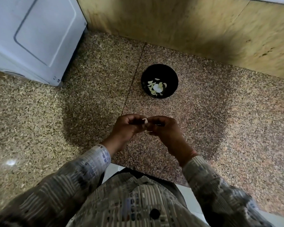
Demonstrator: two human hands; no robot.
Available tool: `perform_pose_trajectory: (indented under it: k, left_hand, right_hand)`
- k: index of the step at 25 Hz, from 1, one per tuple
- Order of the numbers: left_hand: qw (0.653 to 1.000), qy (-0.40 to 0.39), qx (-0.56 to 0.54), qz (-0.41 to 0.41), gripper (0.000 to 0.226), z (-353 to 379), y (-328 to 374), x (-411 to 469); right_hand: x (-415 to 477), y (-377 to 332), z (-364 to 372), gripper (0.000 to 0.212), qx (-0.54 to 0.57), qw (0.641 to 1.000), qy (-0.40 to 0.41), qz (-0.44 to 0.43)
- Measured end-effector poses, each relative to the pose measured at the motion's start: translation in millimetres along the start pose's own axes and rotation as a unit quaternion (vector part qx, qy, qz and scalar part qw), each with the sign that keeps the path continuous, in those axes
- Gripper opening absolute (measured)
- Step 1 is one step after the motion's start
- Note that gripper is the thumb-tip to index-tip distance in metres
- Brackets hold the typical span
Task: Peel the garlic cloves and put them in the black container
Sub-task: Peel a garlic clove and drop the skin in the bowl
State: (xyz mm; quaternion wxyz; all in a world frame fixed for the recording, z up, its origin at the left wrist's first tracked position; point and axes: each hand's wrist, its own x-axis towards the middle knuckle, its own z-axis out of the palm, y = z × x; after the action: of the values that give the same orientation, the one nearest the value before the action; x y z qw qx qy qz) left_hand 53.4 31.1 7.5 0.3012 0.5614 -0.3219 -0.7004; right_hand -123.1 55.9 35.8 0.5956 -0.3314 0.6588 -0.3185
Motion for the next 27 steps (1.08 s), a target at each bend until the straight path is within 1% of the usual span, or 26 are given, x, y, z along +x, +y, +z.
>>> perform_pose_trajectory:
  k: [2, 4, 6, 8, 11, 13, 15, 17, 20, 24, 26, 27]
  left_hand:
    - [0.997, 0.009, 0.068, 0.033, 0.035, 3, -3, -5]
    - [0.988, 0.014, 0.131, 0.082, 0.029, 4, -4, -9]
    - [0.976, -0.006, 0.180, 0.120, 0.032, 4, -3, -13]
    - [0.970, -0.025, 0.205, 0.132, 0.037, 5, -3, -17]
    - [0.961, -0.009, 0.228, 0.157, 0.033, 5, -5, -19]
    - [0.949, -0.005, 0.258, 0.181, 0.034, 6, -5, -21]
    - [0.943, -0.003, 0.275, 0.186, 0.038, 6, -5, -23]
    - [0.954, 0.001, 0.253, 0.160, 0.042, 6, -5, -25]
    - [0.977, 0.015, 0.179, 0.116, 0.045, 5, -3, -22]
    - [0.991, 0.054, 0.095, 0.072, 0.034, 9, -5, -14]
    - [0.997, 0.057, 0.023, 0.039, 0.025, 9, -9, -12]
    - [0.998, 0.060, 0.007, 0.025, 0.021, 7, -12, -10]
  right_hand:
    - [-6, 7, 1, 0.018, 0.030, 0.999, 0.015, -0.001]
    - [-9, 12, -1, 0.017, 0.075, 0.997, 0.017, 0.021]
    - [-10, 14, -2, 0.013, 0.126, 0.991, 0.010, 0.050]
    - [-10, 16, -3, 0.012, 0.154, 0.986, 0.010, 0.060]
    - [-15, 18, -2, 0.017, 0.162, 0.985, -0.010, 0.053]
    - [-15, 21, 0, 0.022, 0.167, 0.985, -0.018, 0.051]
    - [-13, 22, 2, 0.016, 0.171, 0.984, -0.010, 0.057]
    - [-10, 22, 4, 0.004, 0.182, 0.981, -0.011, 0.070]
    - [-10, 25, 14, 0.011, 0.255, 0.962, -0.022, 0.094]
    - [-2, 34, 28, 0.012, 0.387, 0.918, 0.001, 0.087]
    - [4, 35, 32, 0.015, 0.407, 0.909, 0.013, 0.092]
    - [6, 35, 31, 0.016, 0.404, 0.909, 0.016, 0.101]
